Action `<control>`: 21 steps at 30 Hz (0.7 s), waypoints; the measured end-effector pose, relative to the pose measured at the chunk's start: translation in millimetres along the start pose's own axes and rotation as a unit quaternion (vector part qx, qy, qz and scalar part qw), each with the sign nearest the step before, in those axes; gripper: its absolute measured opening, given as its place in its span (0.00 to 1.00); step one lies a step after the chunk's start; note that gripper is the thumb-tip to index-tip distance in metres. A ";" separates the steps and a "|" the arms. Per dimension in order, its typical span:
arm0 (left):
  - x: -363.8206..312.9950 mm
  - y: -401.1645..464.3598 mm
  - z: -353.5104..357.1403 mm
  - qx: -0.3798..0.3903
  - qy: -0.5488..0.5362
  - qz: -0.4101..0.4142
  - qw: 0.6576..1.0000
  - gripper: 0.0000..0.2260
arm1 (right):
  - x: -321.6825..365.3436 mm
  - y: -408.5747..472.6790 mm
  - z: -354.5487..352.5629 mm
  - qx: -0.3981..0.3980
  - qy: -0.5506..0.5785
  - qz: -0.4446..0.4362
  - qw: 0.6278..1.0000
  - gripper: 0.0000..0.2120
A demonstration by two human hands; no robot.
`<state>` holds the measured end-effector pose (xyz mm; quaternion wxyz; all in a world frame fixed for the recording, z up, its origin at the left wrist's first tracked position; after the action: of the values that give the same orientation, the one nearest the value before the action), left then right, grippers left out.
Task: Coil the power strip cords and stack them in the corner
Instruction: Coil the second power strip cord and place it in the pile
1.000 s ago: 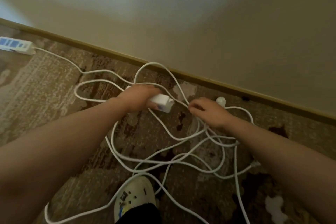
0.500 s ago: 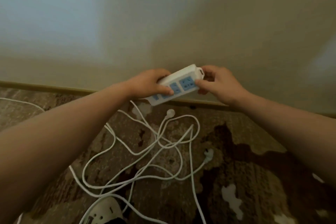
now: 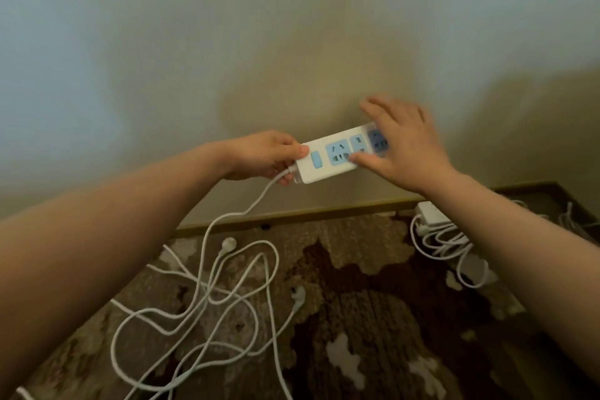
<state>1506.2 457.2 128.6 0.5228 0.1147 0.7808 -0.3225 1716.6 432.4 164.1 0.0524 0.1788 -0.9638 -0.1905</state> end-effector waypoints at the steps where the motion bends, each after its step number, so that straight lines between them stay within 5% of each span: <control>1: -2.3 1.9 8.1 0.004 -0.019 0.002 1.000 0.13 | 3.2 -6.4 -1.0 0.018 -0.010 -0.029 0.999 0.43; 9: -3.6 14.5 64.9 0.006 -0.007 0.032 0.999 0.14 | -15.2 -44.6 24.1 0.140 -0.081 -0.054 0.985 0.37; 14: 2.6 20.1 73.1 0.001 0.146 0.069 0.987 0.11 | -72.8 -67.2 31.4 0.170 -0.031 0.061 0.983 0.36; 21: -6.3 40.7 59.1 -0.105 0.155 0.097 0.977 0.12 | -114.2 -88.8 34.9 0.163 0.063 0.148 0.973 0.37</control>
<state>1573.7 452.5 104.1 0.4330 0.1836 0.8670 -0.1647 1845.8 409.6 93.9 0.1105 0.0522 -0.9925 -0.0090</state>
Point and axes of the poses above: each hand's wrist, its own y-axis towards the middle knuckle, its own z-axis out of the palm, x = y × z, the point moved 6 cm from there along y, towards the middle knuckle, and after that the axes turned 5 degrees about -y, right-handed, at the moved point
